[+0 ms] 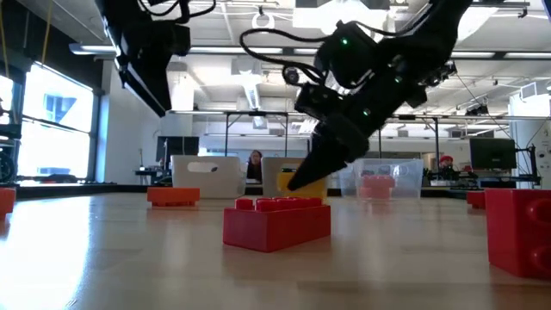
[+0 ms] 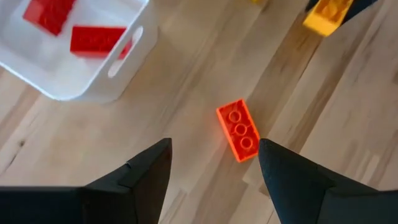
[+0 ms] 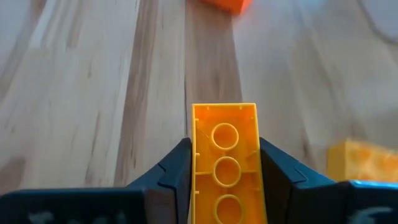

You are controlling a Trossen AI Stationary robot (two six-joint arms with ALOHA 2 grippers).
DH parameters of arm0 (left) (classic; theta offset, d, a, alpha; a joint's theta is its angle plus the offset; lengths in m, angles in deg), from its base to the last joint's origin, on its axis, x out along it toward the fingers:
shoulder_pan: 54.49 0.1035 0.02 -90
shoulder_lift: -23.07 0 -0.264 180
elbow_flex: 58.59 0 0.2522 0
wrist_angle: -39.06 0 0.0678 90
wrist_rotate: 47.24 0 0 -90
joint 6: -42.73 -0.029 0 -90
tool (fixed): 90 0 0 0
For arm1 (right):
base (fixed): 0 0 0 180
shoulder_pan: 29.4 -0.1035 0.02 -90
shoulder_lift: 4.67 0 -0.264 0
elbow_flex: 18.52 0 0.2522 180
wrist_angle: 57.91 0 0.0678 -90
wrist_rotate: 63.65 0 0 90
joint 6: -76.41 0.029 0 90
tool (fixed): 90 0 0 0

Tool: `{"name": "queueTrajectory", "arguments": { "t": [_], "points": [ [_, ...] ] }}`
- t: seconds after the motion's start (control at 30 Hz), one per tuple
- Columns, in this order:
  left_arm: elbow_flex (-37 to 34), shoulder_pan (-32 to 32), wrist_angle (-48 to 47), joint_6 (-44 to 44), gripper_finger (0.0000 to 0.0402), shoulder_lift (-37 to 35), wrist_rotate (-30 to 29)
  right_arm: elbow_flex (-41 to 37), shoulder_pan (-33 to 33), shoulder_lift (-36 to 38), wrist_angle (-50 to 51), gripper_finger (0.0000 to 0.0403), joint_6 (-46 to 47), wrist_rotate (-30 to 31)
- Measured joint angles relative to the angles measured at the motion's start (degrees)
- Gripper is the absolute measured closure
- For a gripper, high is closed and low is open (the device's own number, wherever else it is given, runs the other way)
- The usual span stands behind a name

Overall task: Sort & place blocks by color
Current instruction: Put the yellow game piece into the gray bin

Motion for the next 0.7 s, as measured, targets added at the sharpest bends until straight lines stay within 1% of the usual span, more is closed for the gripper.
{"name": "queueTrajectory", "arguments": {
  "t": [0.33,0.53,0.7],
  "points": [
    [-4.04,-2.27,0.52,3.6,0.0175,0.01,-1.43,12.2,2.66,0.02,11.74,0.029,-2.08,0.39],
    [-6.16,-3.61,2.45,4.04,0.0175,0.04,-1.54,19.01,6.12,0.07,20.11,0.029,-3.08,5.95],
    [-7.77,-4.59,5.09,4.0,0.0175,0.04,-1.34,23.21,9.82,0.07,26.27,0.029,-1.65,8.02]
  ]
}}
